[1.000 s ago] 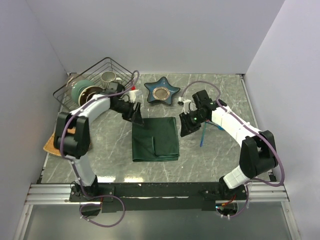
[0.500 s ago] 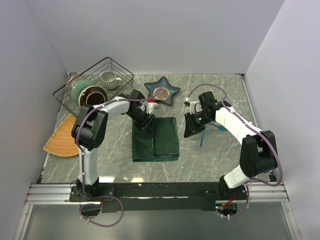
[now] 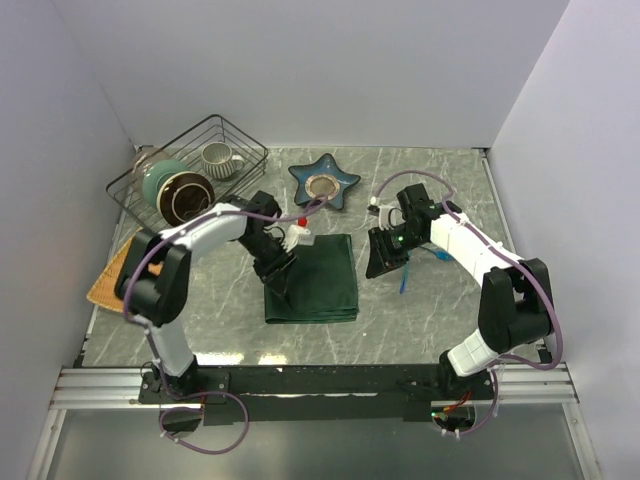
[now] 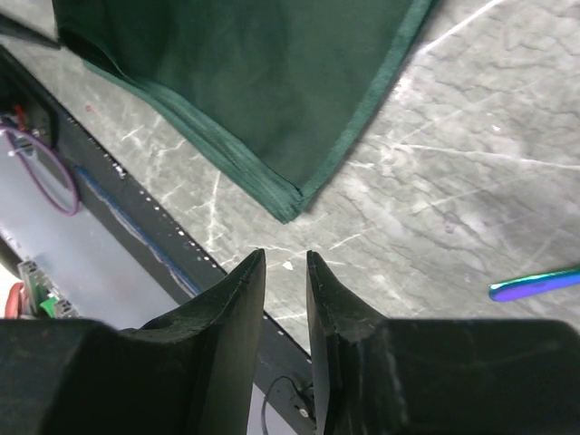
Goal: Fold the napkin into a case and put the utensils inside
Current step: Smooth out the square-folded napkin at the center of the board.
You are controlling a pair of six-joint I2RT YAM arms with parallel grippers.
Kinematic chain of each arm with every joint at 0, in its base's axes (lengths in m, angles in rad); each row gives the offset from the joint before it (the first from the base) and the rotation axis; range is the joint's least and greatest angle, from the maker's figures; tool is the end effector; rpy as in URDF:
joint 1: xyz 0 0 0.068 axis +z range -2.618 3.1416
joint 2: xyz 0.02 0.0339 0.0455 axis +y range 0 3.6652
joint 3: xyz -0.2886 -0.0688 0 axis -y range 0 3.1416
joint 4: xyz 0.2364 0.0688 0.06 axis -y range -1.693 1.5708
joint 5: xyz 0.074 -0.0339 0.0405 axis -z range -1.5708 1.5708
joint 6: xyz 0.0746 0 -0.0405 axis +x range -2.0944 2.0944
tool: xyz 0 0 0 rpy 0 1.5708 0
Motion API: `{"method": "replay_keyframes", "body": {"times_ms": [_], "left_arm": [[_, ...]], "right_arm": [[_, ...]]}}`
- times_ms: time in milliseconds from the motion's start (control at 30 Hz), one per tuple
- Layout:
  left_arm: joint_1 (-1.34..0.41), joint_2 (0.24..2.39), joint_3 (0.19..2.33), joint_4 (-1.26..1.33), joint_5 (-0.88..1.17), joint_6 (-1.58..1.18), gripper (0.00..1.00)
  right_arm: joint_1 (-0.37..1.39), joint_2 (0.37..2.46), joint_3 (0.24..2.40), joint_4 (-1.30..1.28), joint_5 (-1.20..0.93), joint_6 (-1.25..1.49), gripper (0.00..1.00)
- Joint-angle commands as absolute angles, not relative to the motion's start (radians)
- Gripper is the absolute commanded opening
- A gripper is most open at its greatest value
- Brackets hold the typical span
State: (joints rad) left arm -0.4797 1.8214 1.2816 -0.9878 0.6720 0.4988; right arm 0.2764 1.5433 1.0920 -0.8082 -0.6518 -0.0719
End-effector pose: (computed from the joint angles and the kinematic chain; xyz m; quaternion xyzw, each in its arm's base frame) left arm 0.2721 -0.1939 0.1908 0.4499 0.8298 -0.3294 0.0235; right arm 0.2684 0.1232 0.2260 -0.2110 0.9132 0.3296 0.1138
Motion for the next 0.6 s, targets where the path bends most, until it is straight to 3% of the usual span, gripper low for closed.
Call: {"method": "replay_keyframes", "body": {"times_ms": [0,167,433,567], "left_arm": [[-0.518,1.686,1.197,-1.081,0.586,0.754,0.51],[-0.566,1.542,1.034,-1.023,0.437,0.865,0.54],[-0.580,1.286,0.891,-0.582,0.425,0.605,0.56],[-0.614,1.299,0.876,-0.568,0.388,0.618,0.59]], "right_arm": [[0.271,1.540,1.083,-0.816,-0.696,-0.083,0.34],[0.282,1.528,1.051,-0.793,-0.701,-0.066,0.34],[0.366,1.569,1.038,-0.707,-0.637,-0.003,0.32],[0.390,1.647,1.071,-0.701,-0.641,-0.002,0.31]]}}
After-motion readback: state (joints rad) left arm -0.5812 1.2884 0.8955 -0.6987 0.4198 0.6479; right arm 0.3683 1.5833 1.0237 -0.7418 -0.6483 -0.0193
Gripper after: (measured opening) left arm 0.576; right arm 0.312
